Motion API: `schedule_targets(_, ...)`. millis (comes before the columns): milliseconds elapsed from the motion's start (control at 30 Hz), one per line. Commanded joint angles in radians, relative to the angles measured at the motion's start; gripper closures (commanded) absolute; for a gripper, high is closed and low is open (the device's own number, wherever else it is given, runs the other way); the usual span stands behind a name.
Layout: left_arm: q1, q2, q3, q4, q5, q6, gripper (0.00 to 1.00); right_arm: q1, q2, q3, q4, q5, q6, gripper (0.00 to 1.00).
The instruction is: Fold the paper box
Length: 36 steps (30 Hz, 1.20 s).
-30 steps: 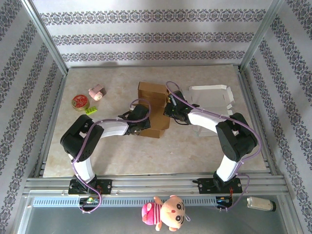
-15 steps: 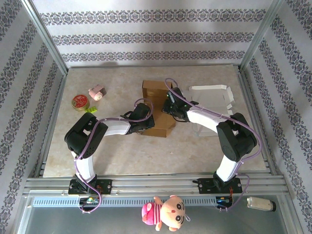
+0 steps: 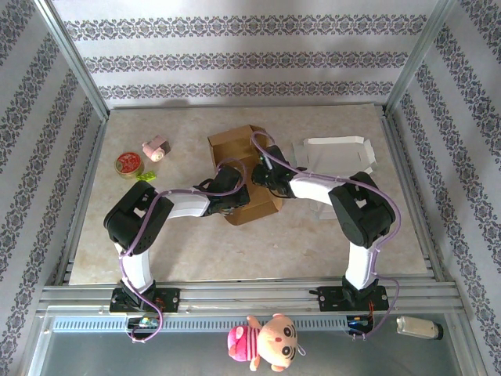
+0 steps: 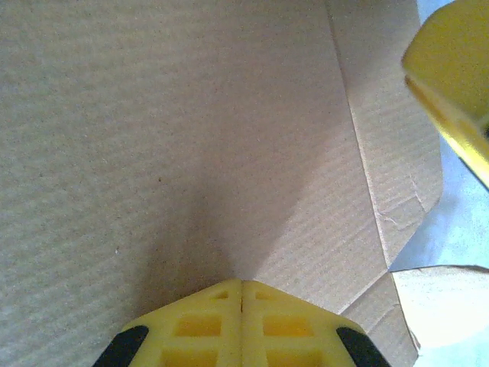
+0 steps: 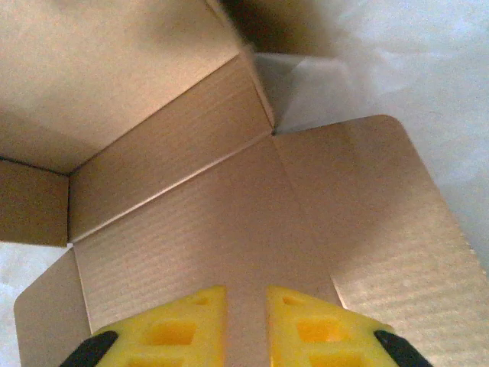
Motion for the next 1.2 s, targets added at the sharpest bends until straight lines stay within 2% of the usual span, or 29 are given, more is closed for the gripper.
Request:
schedule_targets(0, -0.003, -0.008, -0.014, -0.004, -0.004, -0.011, 0.95, 0.004, -0.066, -0.036, 0.105, -0.067, -0.122, 0.71)
schedule_targets(133, -0.003, -0.014, -0.006, -0.008, -0.011, -0.015, 0.93, 0.001, -0.171, -0.097, 0.124, -0.098, -0.247, 0.63)
schedule_targets(300, -0.003, -0.077, -0.014, -0.017, -0.033, -0.011, 0.83, -0.014, -0.354, -0.177, 0.124, -0.147, -0.378, 0.55)
schedule_targets(400, -0.004, -0.15, -0.015, -0.044, -0.047, -0.003, 0.72, -0.061, -0.458, -0.202, 0.147, -0.186, -0.448, 0.46)
schedule_targets(500, -0.009, -0.253, -0.01, -0.083, -0.066, 0.001, 0.67, -0.151, -0.497, -0.196, 0.197, -0.319, -0.549, 0.41)
schedule_targets(633, -0.016, -0.43, 0.017, -0.177, -0.143, -0.006, 0.64, -0.287, -0.414, -0.093, 0.185, -0.433, -0.715, 0.39)
schedule_targets(733, 0.001, -0.531, 0.075, -0.355, -0.265, -0.032, 0.61, -0.402, -0.298, 0.012, 0.185, -0.605, -0.796, 0.39)
schedule_targets(800, 0.052, -0.552, 0.128, -0.483, -0.29, -0.05, 0.59, -0.449, -0.218, 0.078, 0.172, -0.618, -0.88, 0.39)
schedule_targets(900, 0.173, -0.533, 0.175, -0.589, -0.239, -0.054, 0.56, -0.493, -0.099, 0.149, 0.153, -0.645, -1.028, 0.37)
schedule_targets(1000, 0.274, -0.484, 0.198, -0.602, -0.148, -0.039, 0.5, -0.496, -0.009, 0.231, 0.014, -0.666, -1.261, 0.37)
schedule_targets(1100, 0.324, -0.432, 0.214, -0.54, -0.056, -0.018, 0.41, -0.496, 0.059, 0.297, -0.092, -0.608, -1.407, 0.36)
schedule_targets(1167, 0.339, -0.385, 0.241, -0.503, -0.002, -0.012, 0.31, -0.492, 0.104, 0.363, -0.189, -0.566, -1.502, 0.36)
